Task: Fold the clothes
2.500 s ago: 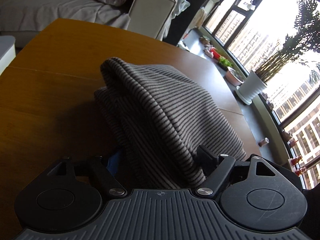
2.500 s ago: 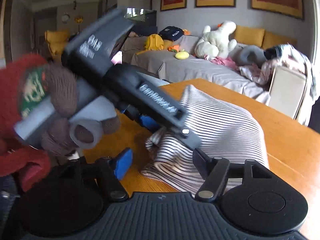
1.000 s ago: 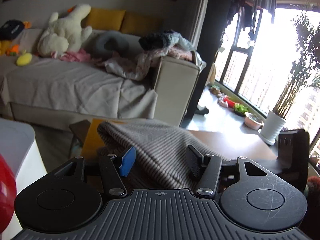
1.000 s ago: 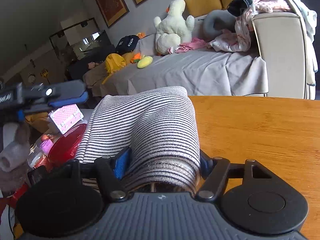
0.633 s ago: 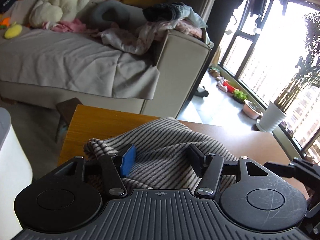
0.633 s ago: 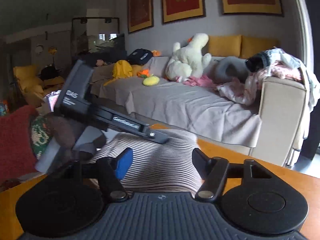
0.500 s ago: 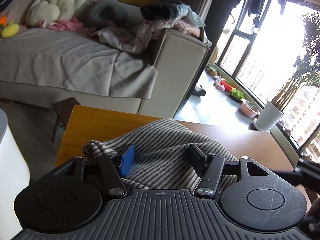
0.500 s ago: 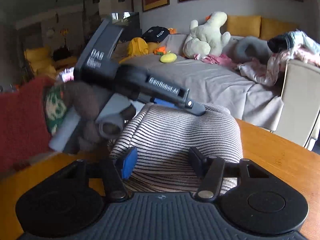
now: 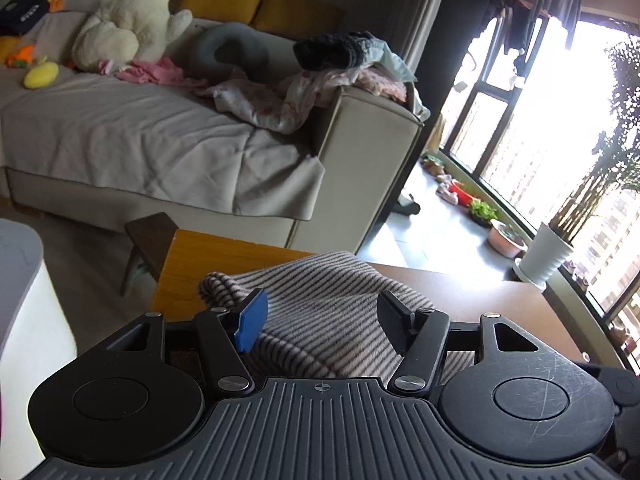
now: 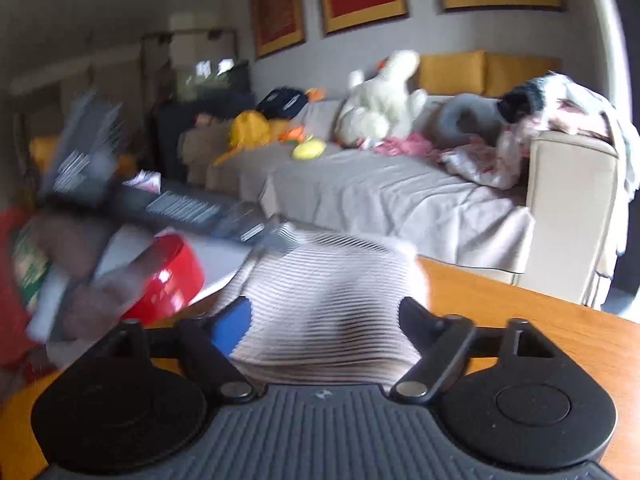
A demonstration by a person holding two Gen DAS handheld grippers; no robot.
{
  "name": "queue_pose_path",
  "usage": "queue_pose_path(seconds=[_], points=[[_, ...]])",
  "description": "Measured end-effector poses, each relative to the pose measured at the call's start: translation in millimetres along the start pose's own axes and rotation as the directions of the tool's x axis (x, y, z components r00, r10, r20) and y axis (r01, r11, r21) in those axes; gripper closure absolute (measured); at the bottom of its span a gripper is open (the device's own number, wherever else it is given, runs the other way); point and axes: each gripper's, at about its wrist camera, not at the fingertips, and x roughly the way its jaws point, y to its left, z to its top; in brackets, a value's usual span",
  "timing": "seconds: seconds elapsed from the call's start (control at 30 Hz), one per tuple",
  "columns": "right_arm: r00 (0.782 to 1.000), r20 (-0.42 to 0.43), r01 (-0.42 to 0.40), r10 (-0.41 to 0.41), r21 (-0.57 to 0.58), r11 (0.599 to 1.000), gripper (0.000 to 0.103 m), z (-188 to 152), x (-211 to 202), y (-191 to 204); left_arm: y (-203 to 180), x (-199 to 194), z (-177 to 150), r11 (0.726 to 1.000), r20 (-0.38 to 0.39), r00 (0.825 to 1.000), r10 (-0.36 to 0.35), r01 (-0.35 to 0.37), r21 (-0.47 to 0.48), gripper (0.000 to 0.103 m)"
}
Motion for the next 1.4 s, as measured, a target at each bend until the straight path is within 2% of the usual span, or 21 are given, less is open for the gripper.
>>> queue_pose_path(seconds=[0.1,0.2,0.27,0.3,0.37,0.43,0.47,0.57,0.6,0.73,0.83,1.03,1.1,1.13,1.17,1.2,1.23,1.4], points=[[0.997,-0.062,-0.031,0.043,0.177,0.984,0.018,-6,10,-35,-4,-27,-23,0.999,-0.044,0.999,-0.025,0.026,0.025,0.039],[0.990,-0.108,-0.047,0.086,0.327,0.944,0.019,-24,31,-58,-3,-29,-44,0.994,-0.125,0.986,-0.109,0.108,-0.014,0.040],[0.986,-0.099,-0.089,0.138,0.387,0.918,0.037,-30,37,-61,-1,-24,-54,0.992,-0.148,0.981,-0.122,0.119,-0.033,0.041],[0.987,-0.092,-0.087,0.130,0.374,0.923,0.040,-26,38,-58,2,-20,-57,0.992,-0.157,0.980,-0.127,0.121,-0.045,0.041],[0.992,-0.062,-0.088,0.109,0.273,0.958,0.053,-13,30,-46,6,-12,-58,0.988,-0.167,0.975,-0.148,0.137,-0.076,0.041],[0.995,-0.036,-0.084,0.093,0.194,0.977,0.055,-2,21,-36,6,-5,-54,0.984,-0.156,0.974,-0.165,0.154,-0.084,0.043],[0.996,-0.055,-0.063,0.073,0.168,0.984,0.057,1,20,-33,6,-2,-53,0.984,-0.151,0.974,-0.168,0.156,-0.087,0.043],[0.989,-0.145,0.026,-0.011,0.098,0.995,0.057,-11,30,-30,8,5,-53,0.986,-0.132,0.980,-0.150,0.139,-0.093,0.042],[0.989,-0.150,0.030,-0.013,0.108,0.994,0.057,-17,30,-33,8,8,-53,0.987,-0.126,0.981,-0.145,0.133,-0.095,0.041],[0.993,-0.122,0.025,-0.007,0.147,0.989,0.056,-31,30,-41,2,0,-55,0.994,-0.100,0.990,-0.098,0.093,-0.057,0.038],[0.993,-0.108,0.046,-0.037,0.084,0.995,0.056,-30,29,-34,-14,-20,-47,0.999,-0.034,0.998,-0.045,0.046,0.027,0.043],[0.993,-0.066,0.099,-0.100,-0.010,0.995,0.061,-24,23,-23,-19,-1,-40,0.997,-0.021,0.998,-0.065,0.066,0.034,0.041],[0.990,-0.078,0.113,-0.115,-0.022,0.993,0.059,-24,25,-25,-21,6,-37,0.997,-0.017,0.997,-0.072,0.072,0.037,0.040],[0.989,-0.088,0.122,-0.123,-0.016,0.992,0.052,-25,27,-28,-22,9,-36,0.996,-0.015,0.997,-0.075,0.075,0.038,0.040],[0.986,-0.097,0.132,-0.133,-0.007,0.991,0.039,-27,28,-30,-22,12,-35,0.996,-0.013,0.997,-0.078,0.079,0.039,0.049],[0.984,-0.107,0.143,-0.142,0.001,0.990,0.035,-28,30,-33,-23,15,-34,0.996,-0.011,0.997,-0.082,0.082,0.040,0.058],[0.983,-0.112,0.146,-0.143,0.018,0.989,0.029,-28,31,-36,-24,19,-32,0.996,-0.009,0.996,-0.085,0.085,0.041,0.060],[0.978,-0.066,0.200,-0.198,0.028,0.979,0.017,-31,22,-35,-24,23,-29,0.996,-0.012,0.996,-0.085,0.085,0.025,0.060]])
